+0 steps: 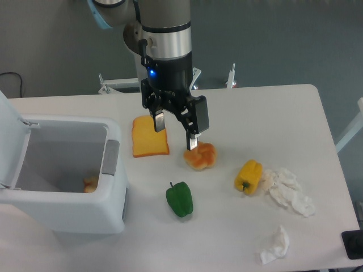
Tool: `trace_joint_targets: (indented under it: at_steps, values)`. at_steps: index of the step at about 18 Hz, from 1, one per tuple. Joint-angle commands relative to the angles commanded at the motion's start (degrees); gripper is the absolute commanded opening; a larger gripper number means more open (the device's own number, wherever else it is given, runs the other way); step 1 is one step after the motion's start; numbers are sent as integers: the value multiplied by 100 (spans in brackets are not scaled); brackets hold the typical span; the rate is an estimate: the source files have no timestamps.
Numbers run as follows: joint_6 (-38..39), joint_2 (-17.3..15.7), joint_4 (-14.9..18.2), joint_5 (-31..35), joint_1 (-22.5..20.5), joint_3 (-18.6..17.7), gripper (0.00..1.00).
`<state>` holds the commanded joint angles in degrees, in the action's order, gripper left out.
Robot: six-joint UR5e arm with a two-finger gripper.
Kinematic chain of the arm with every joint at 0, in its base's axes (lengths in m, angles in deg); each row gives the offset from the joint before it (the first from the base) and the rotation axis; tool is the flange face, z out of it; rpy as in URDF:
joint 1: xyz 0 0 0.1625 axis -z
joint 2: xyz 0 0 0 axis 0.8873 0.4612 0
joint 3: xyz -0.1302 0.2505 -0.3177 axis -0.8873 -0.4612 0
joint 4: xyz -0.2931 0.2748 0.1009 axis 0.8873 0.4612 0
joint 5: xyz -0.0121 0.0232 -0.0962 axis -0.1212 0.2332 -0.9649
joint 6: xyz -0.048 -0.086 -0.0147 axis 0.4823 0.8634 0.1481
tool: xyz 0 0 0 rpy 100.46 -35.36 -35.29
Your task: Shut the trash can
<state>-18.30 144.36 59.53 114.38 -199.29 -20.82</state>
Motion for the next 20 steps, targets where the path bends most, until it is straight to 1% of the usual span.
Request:
trace_joint_targets:
  at_steps: [1,7,9,13,17,20]
  values:
    - [52,9,-52,-141,-18,9,100]
    - [61,-88,-79,-160,-88,-26,100]
    - [192,-88,-79,-169,-106,9,100]
    - [833,-88,-88,-169,-141,114,100]
    - [1765,-114,-79,-169,-106,167,100]
    - [2143,-106,-79,-204,-18,193,100]
